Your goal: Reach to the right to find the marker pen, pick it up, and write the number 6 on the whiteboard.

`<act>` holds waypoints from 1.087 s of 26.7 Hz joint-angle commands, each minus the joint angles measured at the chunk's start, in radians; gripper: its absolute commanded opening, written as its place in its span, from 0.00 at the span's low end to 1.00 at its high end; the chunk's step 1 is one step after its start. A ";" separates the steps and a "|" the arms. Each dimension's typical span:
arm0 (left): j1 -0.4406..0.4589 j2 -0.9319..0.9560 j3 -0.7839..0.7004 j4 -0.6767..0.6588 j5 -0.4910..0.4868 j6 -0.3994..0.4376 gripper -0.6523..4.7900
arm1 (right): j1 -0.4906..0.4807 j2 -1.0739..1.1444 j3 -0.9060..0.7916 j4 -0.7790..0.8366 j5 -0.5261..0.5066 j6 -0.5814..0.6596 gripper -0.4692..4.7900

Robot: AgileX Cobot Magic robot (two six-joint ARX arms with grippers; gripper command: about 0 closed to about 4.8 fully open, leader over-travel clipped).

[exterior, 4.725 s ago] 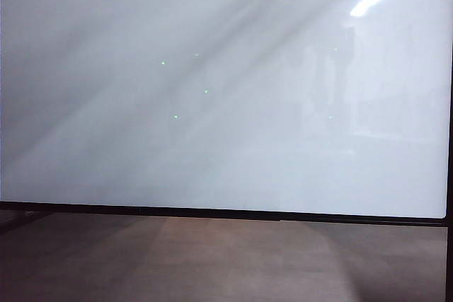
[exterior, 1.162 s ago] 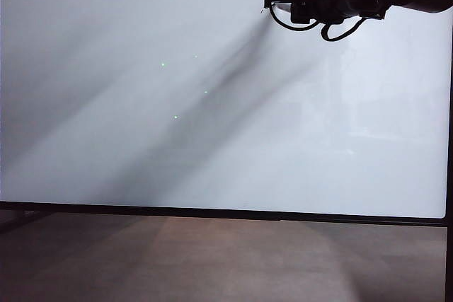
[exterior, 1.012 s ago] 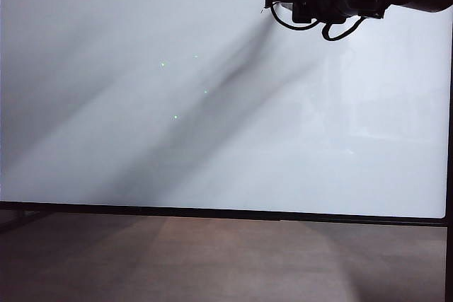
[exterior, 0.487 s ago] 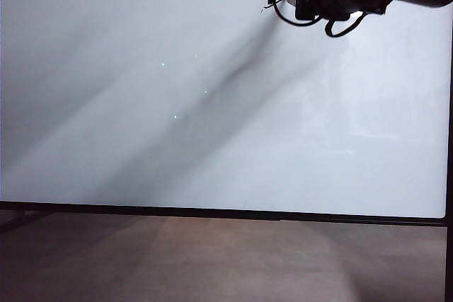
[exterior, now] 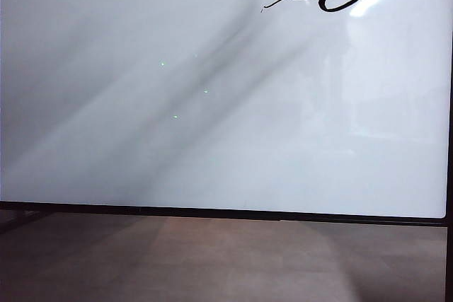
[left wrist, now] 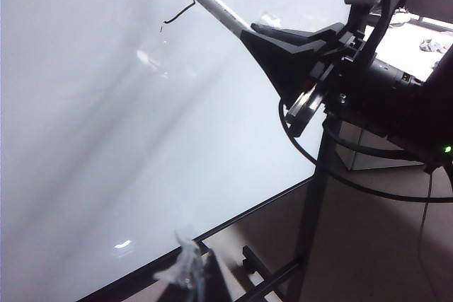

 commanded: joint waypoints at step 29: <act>-0.002 -0.002 0.005 0.020 0.002 0.000 0.11 | 0.131 0.026 -0.112 0.119 0.382 -0.005 0.09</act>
